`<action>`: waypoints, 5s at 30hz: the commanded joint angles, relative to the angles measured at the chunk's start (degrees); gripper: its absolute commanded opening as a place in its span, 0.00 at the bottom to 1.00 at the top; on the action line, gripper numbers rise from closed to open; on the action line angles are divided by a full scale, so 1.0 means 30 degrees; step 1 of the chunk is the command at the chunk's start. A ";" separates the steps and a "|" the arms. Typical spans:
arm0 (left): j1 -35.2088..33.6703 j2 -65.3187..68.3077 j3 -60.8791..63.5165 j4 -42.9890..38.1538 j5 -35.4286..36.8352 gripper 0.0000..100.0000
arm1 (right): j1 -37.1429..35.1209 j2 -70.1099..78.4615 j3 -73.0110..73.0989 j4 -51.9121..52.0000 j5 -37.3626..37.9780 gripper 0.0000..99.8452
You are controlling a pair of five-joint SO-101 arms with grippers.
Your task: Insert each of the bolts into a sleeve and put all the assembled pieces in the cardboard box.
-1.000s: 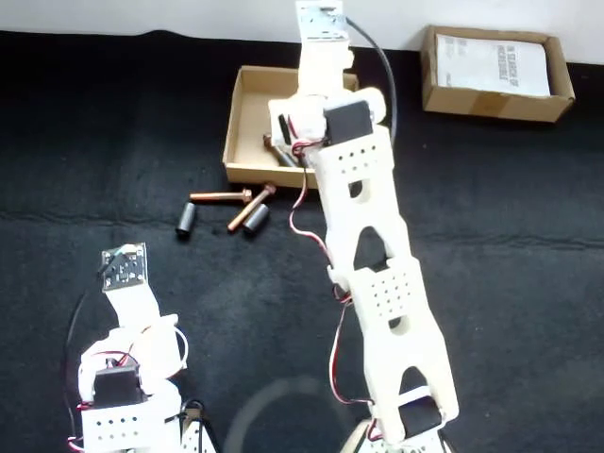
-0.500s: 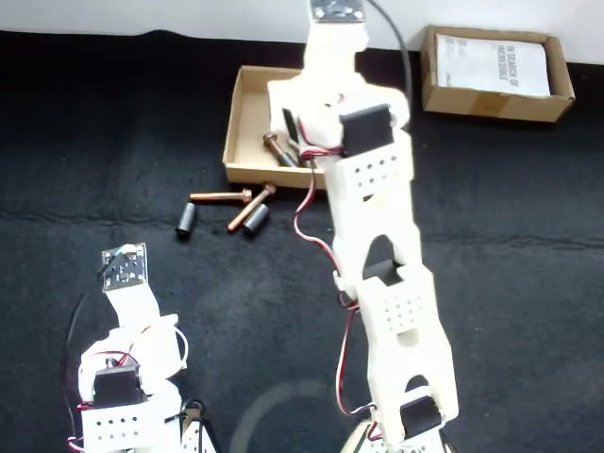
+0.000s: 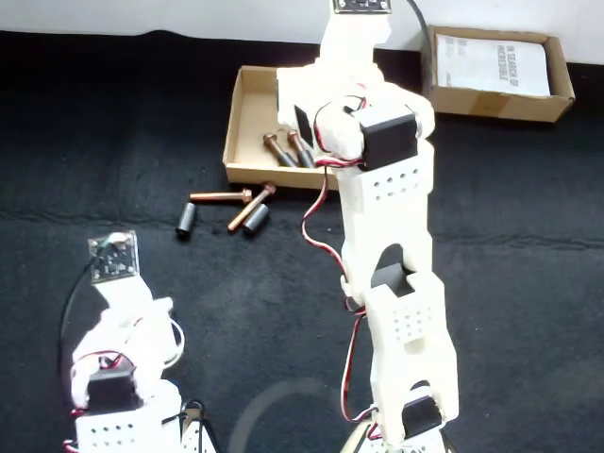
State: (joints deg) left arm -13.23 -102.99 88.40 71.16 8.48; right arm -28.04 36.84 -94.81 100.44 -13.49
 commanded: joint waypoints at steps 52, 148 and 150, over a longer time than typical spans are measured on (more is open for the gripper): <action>-0.1333 1.7861 -1.5048 0.3106 0.1377 0.01 | -0.2037 -0.4645 2.8088 -1.2938 -1.3363 0.32; -0.7223 1.7832 -1.3495 0.1612 -0.0908 0.01 | -0.7751 0.0103 1.9795 -0.5436 -1.3363 0.15; -0.7223 1.7861 -1.3495 0.1612 -0.0908 0.01 | -0.7722 0.0484 1.9795 -0.5905 -1.3392 0.15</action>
State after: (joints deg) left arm -35.03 -49.54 48.57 76.70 6.11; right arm -50.99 38.24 -33.01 84.00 -52.88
